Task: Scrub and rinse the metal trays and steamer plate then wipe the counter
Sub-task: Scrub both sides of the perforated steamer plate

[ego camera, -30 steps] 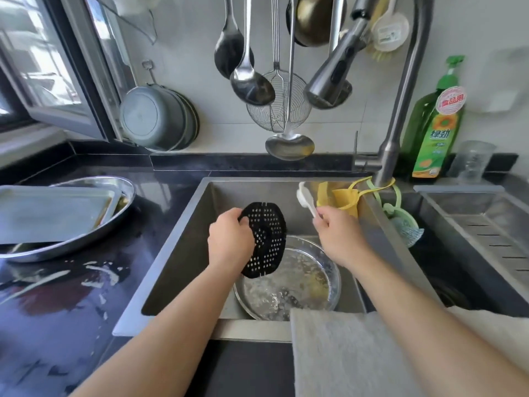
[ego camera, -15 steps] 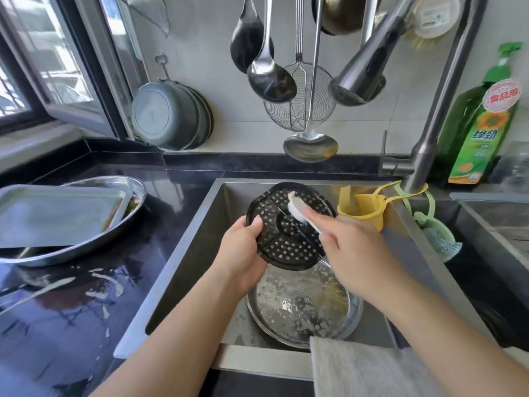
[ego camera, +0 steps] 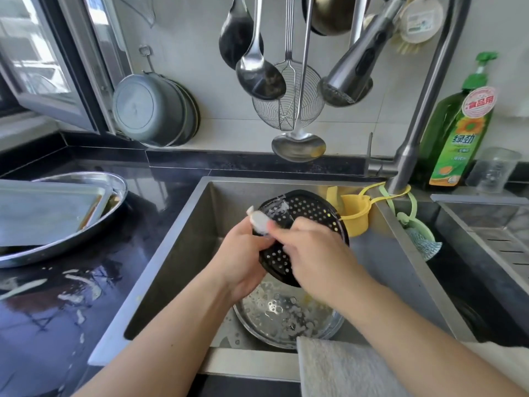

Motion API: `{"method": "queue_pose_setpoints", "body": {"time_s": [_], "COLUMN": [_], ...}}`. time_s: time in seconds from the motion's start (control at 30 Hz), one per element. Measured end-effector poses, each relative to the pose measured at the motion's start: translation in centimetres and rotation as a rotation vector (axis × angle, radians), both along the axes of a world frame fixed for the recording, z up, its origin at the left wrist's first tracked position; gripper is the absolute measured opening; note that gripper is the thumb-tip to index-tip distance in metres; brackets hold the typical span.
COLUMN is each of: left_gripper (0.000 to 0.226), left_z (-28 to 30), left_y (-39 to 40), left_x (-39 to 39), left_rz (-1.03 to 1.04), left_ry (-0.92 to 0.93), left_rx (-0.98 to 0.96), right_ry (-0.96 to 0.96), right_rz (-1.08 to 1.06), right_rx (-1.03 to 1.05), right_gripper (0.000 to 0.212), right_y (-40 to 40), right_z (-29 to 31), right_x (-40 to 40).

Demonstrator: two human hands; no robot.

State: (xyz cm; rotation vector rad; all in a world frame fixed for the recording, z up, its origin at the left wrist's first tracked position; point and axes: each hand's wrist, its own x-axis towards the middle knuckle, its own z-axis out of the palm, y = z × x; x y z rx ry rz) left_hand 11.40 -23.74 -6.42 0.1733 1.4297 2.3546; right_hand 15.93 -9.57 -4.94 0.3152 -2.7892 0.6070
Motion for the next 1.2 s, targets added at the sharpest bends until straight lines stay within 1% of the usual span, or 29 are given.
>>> {"method": "queue_pose_setpoints", "body": {"time_s": [0.03, 0.13, 0.17, 0.2, 0.27, 0.3, 0.4, 0.43, 0.53, 0.57, 0.63, 0.7, 0.73, 0.8, 0.83, 0.9, 0.97, 1.07, 1.17, 1.2], "left_gripper": [0.040, 0.044, 0.044, 0.044, 0.040, 0.038, 0.037, 0.038, 0.036, 0.036, 0.038, 0.036, 0.033, 0.026, 0.025, 0.029, 0.032, 0.038, 0.037, 0.035], "left_z": [0.0, -0.1, -0.2, -0.2, -0.5, -0.5, -0.3, -0.2, -0.6, -0.6, -0.4, -0.3, -0.3, -0.9, -1.1, -1.0, -0.6, -0.5, -0.8, -0.9], "left_y": [-0.1, 0.0, 0.1, 0.2, 0.2, 0.1, -0.1, -0.1, -0.3, -0.4, -0.3, 0.0, 0.1, -0.3, -0.7, -1.4, -1.5, -0.8, -0.5, -0.5], "left_x": [-0.1, -0.1, -0.1, 0.1, 0.1, 0.0, 0.0, -0.1, -0.5, -0.6, -0.6, -0.6, -0.7, -1.6, -1.9, -2.3, -2.1, -1.4, -1.3, -1.4], "left_rz": [0.010, 0.014, 0.014, 0.012, 0.006, 0.001, 0.006, 0.012, 0.016, 0.009, 0.013, 0.103, 0.184, 0.342, 0.380, 0.364, 0.294, 0.212, 0.228, 0.239], "left_ry": [0.003, 0.010, 0.013, 0.011, 0.011, 0.019, 0.026, 0.027, 0.019, 0.021, 0.020, 0.017, -0.004, -0.140, -0.224, -0.345, -0.366, -0.326, -0.250, -0.232], "left_rx": [0.001, -0.040, -0.066, -0.086, -0.109, -0.110, -0.145, -0.160, -0.152, -0.145, -0.154, -0.200, -0.218, -0.193, -0.145, 0.012, 0.083, 0.067, -0.002, -0.032], "right_ry": [0.014, 0.060, 0.053, 0.039, 0.002, 0.009, 0.064, 0.050, -0.030, -0.029, 0.012, -0.014, -0.033, -0.040, -0.028, -0.002, -0.025, -0.058, 0.019, 0.049], "right_rz": [0.010, -0.200, -0.216, -0.170, -0.011, 0.005, -0.185, -0.191, 0.029, 0.046, -0.071, -0.146, -0.126, -0.069, -0.061, -0.079, -0.077, -0.042, -0.034, -0.053], "right_rx": [0.022, 0.056, 0.047, 0.028, -0.007, 0.004, 0.018, 0.015, -0.036, -0.036, -0.003, -0.037, -0.069, -0.115, -0.127, -0.147, -0.167, -0.187, -0.213, -0.208], "right_gripper": [0.058, 0.063, 0.064, 0.064, 0.063, 0.062, 0.061, 0.060, 0.055, 0.055, 0.055, 0.054, 0.053, 0.054, 0.054, 0.056, 0.058, 0.061, 0.067, 0.066], "right_y": [0.0, 2.4, 2.8, 2.8, 1.4, 1.3, 2.8, 2.9, 1.3, 1.2, 2.5, 3.7, 3.9, 3.5, 3.2, 2.9, 2.6, 2.1, 2.2, 2.4], "right_z": [-0.1, 0.2, 0.0, -0.2, -0.8, -0.9, -0.3, -0.3, -0.8, -0.9, -0.5, -0.3, -0.5, -1.0, -1.1, -1.2, -1.4, -1.7, -1.2, -1.0], "right_x": [-0.2, -2.4, -2.4, -2.0, -0.5, -0.6, -2.8, -2.9, -1.1, -1.0, -2.5, -3.3, -3.1, -2.3, -2.1, -2.3, -2.7, -2.6, -2.2, -2.2]}}
